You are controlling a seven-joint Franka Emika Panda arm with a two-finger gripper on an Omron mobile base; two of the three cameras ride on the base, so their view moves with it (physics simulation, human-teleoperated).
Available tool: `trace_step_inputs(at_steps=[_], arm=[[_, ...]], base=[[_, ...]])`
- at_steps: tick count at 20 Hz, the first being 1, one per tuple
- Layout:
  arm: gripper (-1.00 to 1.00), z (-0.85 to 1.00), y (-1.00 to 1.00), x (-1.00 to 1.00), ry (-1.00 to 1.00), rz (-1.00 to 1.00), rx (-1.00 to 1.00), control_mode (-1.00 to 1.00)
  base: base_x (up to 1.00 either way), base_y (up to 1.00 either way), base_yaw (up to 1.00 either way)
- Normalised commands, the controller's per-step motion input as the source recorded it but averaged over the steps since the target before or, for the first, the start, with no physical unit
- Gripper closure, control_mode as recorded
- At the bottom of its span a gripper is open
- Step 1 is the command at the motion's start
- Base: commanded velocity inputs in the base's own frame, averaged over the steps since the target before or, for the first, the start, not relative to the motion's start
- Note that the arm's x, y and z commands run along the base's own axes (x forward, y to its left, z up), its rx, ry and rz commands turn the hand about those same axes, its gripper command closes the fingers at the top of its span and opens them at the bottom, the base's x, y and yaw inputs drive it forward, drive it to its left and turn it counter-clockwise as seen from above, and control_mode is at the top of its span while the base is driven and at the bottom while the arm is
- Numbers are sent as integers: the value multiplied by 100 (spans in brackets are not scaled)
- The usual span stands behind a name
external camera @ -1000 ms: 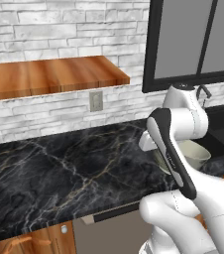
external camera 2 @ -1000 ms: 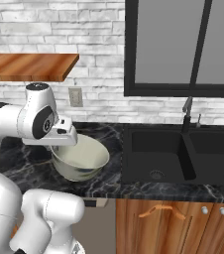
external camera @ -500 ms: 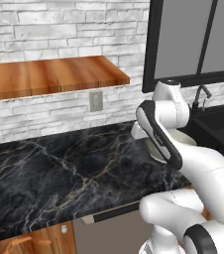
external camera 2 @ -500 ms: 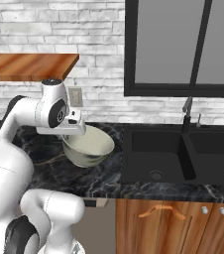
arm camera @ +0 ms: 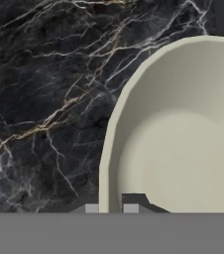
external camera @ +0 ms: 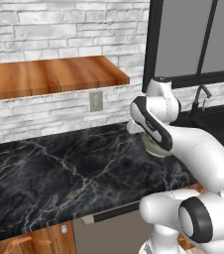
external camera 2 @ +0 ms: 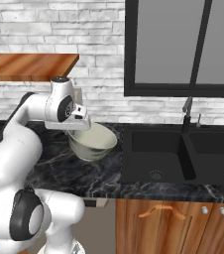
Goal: Pick the cup and bowl from the counter and place them on the counter next to the sink.
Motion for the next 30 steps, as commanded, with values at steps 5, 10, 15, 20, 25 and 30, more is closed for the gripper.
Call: trace_step_inputs(at_steps=[5,10,15,20,25,30], arm=[[100,-30,-14,30,0,-6,-1,-100],[100,-9,-12,0,0,-5,0,-100],[100,-9,-18,0,0,-4,0,-100],[100,-17,-20,1,0,-2,0,-100],[100,-16,-7,12,0,0,0,-100],[100,-16,0,23,0,0,0,-100]], base=[[0,0,0],[0,0,0],[0,0,0],[0,0,0],[0,0,0],[0,0,0]])
